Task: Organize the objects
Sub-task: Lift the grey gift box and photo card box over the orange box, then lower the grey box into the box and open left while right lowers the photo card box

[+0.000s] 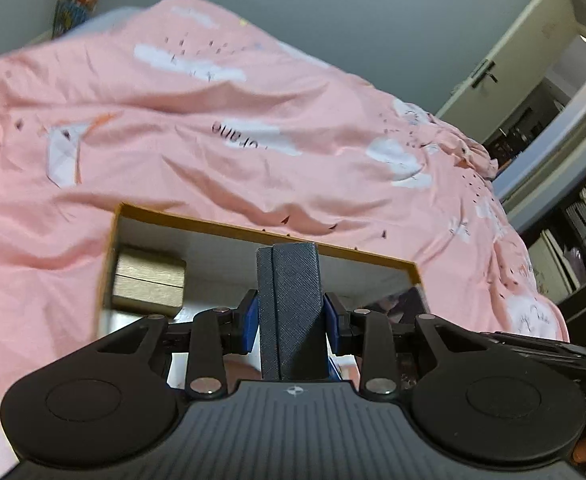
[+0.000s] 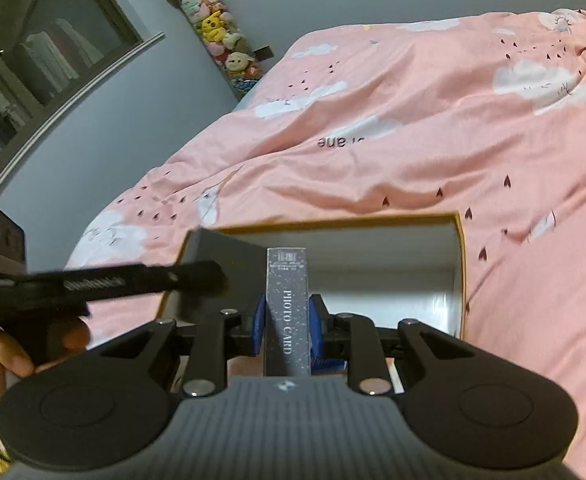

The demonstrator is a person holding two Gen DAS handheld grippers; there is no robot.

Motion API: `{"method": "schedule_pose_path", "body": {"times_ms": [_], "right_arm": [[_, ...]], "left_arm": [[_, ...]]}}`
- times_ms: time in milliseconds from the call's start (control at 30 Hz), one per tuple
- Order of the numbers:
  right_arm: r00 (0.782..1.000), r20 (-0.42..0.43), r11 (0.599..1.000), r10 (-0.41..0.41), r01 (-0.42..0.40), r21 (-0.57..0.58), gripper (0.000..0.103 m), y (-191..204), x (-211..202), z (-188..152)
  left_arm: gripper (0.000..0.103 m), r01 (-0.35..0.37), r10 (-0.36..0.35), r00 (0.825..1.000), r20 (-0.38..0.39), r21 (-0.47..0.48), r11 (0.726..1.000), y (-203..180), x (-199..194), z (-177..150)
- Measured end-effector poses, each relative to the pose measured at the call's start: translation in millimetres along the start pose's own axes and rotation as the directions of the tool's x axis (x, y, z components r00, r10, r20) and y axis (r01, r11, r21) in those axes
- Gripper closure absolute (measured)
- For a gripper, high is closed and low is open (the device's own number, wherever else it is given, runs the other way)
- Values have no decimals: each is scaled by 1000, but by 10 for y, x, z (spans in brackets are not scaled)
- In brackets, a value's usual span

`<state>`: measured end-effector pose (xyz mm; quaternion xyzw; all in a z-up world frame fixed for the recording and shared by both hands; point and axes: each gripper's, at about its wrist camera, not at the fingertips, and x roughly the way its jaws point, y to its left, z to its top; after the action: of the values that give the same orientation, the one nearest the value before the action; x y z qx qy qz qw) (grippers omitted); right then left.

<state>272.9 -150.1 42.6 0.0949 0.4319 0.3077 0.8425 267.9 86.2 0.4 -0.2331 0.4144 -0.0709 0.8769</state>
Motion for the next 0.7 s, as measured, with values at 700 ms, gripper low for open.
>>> {"method": "schedule_pose_path", "body": {"times_ms": [700], "right_arm": [[997, -38, 972, -62, 69, 224, 79, -448, 1009, 20]], "left_arm": [[65, -37, 38, 993, -114, 11, 999, 412, 745, -33]]}}
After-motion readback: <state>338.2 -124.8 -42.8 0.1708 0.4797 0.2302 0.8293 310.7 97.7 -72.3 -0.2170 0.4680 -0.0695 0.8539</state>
